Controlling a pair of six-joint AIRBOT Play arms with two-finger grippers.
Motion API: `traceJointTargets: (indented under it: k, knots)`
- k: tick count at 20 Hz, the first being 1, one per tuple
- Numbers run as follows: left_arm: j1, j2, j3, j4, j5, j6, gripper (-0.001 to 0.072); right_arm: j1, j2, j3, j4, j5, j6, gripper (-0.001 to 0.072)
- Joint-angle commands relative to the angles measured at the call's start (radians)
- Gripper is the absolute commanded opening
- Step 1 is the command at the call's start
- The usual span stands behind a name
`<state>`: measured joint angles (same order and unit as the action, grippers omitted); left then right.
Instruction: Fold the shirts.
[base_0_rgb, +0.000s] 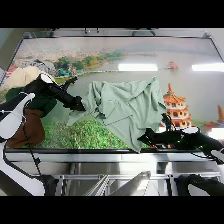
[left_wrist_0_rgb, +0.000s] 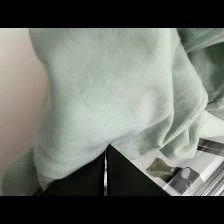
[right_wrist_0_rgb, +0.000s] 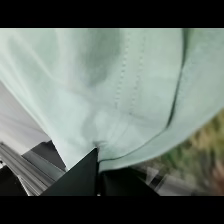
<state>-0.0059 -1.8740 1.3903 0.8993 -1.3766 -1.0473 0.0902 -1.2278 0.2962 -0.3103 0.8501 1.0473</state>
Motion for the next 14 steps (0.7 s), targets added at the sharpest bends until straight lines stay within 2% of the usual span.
traceJointTargets:
  k: [1,4,5,6,7,8,10,14]
  knots:
    - [0.000,0.000,0.000,-0.009,-0.028,-0.002,0.0021,0.006,0.039,0.000,0.023,-0.006,-0.016,0.0018]
    - [0.017,0.001,0.051,-0.007,-0.114,-0.002,0.0029,0.006,0.069,0.000,0.022,-0.004,-0.015,0.0019]
    - [0.029,0.001,0.087,-0.003,-0.156,-0.003,0.0263,0.006,0.070,0.000,0.019,-0.004,-0.015,0.0019]
    - [0.039,0.001,0.124,0.000,-0.187,-0.012,0.0436,0.006,0.069,0.000,0.016,-0.004,-0.015,0.0019]
    - [0.049,0.001,0.160,0.000,-0.200,-0.026,0.0694,0.006,0.069,0.000,0.016,-0.004,-0.015,0.0019]
    - [0.059,0.001,0.193,0.000,-0.201,-0.054,0.0717,0.006,0.069,0.000,0.016,-0.005,-0.015,0.0019]
    - [0.055,0.001,0.211,0.008,-0.190,-0.062,0.0717,0.006,0.069,0.000,0.016,-0.005,-0.015,0.0019]
    - [-0.011,-0.003,0.210,0.246,-0.159,-0.106,0.0716,0.006,0.069,0.000,0.016,-0.005,-0.015,0.0019]
